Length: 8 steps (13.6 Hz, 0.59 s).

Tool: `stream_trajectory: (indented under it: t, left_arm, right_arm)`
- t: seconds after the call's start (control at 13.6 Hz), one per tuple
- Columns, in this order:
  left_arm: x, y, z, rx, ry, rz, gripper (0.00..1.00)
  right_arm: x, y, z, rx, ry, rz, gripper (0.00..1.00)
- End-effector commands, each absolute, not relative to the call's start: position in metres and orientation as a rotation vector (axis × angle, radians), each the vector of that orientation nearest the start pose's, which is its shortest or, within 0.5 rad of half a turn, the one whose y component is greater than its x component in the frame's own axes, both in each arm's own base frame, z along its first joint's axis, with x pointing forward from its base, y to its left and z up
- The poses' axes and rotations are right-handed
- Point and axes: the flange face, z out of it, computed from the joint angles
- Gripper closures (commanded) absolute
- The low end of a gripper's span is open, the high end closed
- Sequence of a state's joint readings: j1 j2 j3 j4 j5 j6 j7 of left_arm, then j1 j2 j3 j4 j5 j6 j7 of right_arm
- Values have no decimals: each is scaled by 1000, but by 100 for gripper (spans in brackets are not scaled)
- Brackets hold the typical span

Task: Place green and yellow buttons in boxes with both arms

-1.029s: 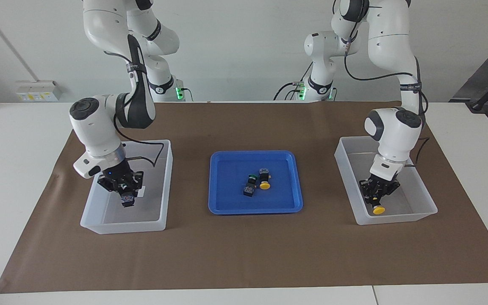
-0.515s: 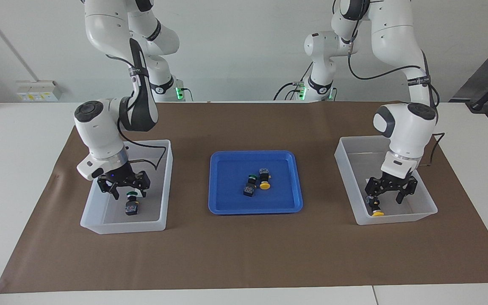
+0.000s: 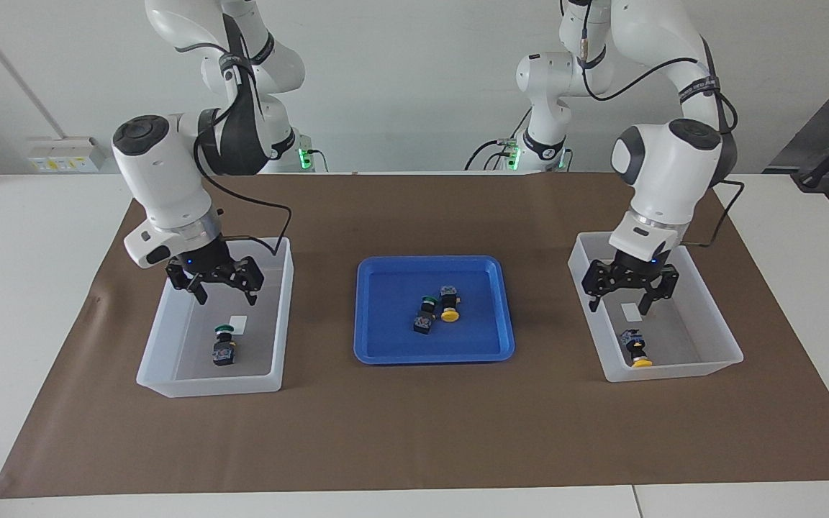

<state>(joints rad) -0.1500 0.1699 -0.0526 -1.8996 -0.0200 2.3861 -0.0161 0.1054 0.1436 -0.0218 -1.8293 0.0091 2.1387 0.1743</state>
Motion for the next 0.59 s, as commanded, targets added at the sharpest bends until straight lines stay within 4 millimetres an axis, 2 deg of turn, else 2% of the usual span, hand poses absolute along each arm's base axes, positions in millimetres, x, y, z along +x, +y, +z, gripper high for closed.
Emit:
stream_trajectory:
  t: [0.0, 0.07, 0.29, 0.37, 0.51]
  left_arm:
    - [587, -178, 430, -3160, 335, -457, 0]
    - [578, -199, 424, -3166, 360, -474, 0]
    - [553, -270, 377, -3216, 323, -486, 0]
    - [543, -285, 369, -3224, 333, -501, 0]
    - [515, -315, 338, -3232, 375, -444, 0]
  right_arm:
    - [598, 61, 514, -3142, 166, -217, 0]
    - [595, 58, 532, -3148, 174, -181, 0]
    - [583, 44, 590, -3160, 189, -126, 0]
    - [578, 39, 604, -3164, 187, -102, 0]
    - [567, 23, 624, -3172, 150, -57, 0]
